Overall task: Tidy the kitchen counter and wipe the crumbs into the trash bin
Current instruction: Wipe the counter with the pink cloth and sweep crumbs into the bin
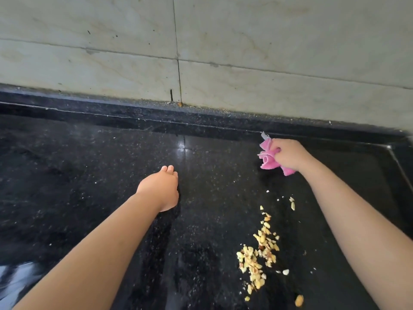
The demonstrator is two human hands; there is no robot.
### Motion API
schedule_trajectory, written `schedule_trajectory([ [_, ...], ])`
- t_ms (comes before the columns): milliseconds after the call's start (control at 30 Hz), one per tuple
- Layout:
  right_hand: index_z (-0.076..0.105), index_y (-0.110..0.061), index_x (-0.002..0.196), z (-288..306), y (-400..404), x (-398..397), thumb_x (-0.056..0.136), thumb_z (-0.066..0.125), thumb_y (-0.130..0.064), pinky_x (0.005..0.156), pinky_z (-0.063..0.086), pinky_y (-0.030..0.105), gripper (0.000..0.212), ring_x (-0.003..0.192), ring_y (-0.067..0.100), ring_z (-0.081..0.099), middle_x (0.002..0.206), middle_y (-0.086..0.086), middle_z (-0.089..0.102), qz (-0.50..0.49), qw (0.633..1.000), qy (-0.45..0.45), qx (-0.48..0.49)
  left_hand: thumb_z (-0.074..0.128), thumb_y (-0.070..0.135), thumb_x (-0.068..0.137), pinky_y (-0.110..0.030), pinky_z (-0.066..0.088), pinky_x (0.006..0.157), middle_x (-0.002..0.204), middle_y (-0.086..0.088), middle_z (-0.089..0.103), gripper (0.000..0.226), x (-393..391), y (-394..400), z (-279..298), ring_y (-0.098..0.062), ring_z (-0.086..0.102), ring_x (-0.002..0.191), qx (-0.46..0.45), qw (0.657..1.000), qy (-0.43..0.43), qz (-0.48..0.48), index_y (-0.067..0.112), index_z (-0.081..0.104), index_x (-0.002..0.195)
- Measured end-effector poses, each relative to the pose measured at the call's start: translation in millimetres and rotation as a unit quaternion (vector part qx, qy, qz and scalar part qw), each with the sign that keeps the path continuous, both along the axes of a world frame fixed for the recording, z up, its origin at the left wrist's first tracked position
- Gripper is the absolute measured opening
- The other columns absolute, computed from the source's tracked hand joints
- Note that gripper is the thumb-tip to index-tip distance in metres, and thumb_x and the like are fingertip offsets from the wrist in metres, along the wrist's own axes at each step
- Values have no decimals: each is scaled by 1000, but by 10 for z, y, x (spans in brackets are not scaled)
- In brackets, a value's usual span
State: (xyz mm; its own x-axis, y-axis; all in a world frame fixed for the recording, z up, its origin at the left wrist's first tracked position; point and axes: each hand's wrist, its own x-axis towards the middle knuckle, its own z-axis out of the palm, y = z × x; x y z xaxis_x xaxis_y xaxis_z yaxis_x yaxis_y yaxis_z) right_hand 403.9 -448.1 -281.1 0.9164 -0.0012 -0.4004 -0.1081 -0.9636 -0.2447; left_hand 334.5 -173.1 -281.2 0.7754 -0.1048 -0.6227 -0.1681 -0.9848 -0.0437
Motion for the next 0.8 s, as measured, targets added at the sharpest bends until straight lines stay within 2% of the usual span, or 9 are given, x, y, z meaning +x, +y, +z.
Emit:
schedule_trajectory([
  [67,48,-19,70,7,166,-67,85,38,3,49,43,29,28,72,24,49,95,7,53,48,999,6,10,30,18,100,-35,35,111,158,-8,8,52,-3,-8,15,-21,18,145,6,1000,0,-1,5,18,148],
  [167,51,-19,65,128,453,-302,81,45,7,92,43,42,31,111,25,44,96,-6,53,143,988,40,42,29,18,100,-34,29,113,159,-8,5,53,-8,-39,28,-21,10,147,15,1000,-5,-2,4,14,149],
  [233,57,-17,72,195,583,-542,84,47,4,104,34,39,26,117,16,37,105,-10,54,207,973,90,48,29,18,101,-33,28,113,159,-8,4,53,-19,-53,20,-21,10,147,21,1000,-6,-3,4,13,149],
  [367,56,-12,80,346,430,-868,86,35,8,92,46,46,30,109,28,53,124,13,56,269,944,164,101,30,23,100,-34,34,111,155,-5,16,51,-19,-17,1,-21,24,143,19,1000,-10,-5,7,21,148],
  [533,60,-28,110,816,-265,-785,91,35,7,91,47,34,47,107,23,57,124,5,58,134,980,23,146,29,28,102,-28,18,118,159,-2,2,55,-125,-156,72,-16,4,148,-13,998,-52,-28,11,10,151],
  [600,59,-12,117,737,-559,-688,90,36,8,82,45,31,41,103,28,57,118,11,60,59,991,-27,118,27,29,102,-26,12,119,160,-1,-3,57,-211,-376,65,-15,-3,148,-53,995,-65,-51,11,4,151],
  [667,57,0,116,488,-754,-641,87,37,11,70,44,28,37,94,32,58,110,16,61,-11,995,-41,89,25,28,103,-26,10,120,159,0,-6,56,-287,-611,12,-14,-5,148,-83,992,-68,-73,12,2,151],
  [733,61,-6,106,229,-772,-705,83,39,12,60,45,24,37,79,30,56,96,11,55,-42,996,-29,77,22,25,103,-26,10,120,159,-1,-7,54,-351,-783,-55,-15,-6,148,-88,991,-54,-83,11,0,151],
  [800,61,-20,96,30,-713,-830,84,38,5,73,47,28,36,92,33,55,96,10,43,-49,997,-31,52,21,21,103,-26,11,120,159,-2,-8,53,-373,-877,-104,-16,-6,148,-79,992,-43,-91,10,-1,151],
])
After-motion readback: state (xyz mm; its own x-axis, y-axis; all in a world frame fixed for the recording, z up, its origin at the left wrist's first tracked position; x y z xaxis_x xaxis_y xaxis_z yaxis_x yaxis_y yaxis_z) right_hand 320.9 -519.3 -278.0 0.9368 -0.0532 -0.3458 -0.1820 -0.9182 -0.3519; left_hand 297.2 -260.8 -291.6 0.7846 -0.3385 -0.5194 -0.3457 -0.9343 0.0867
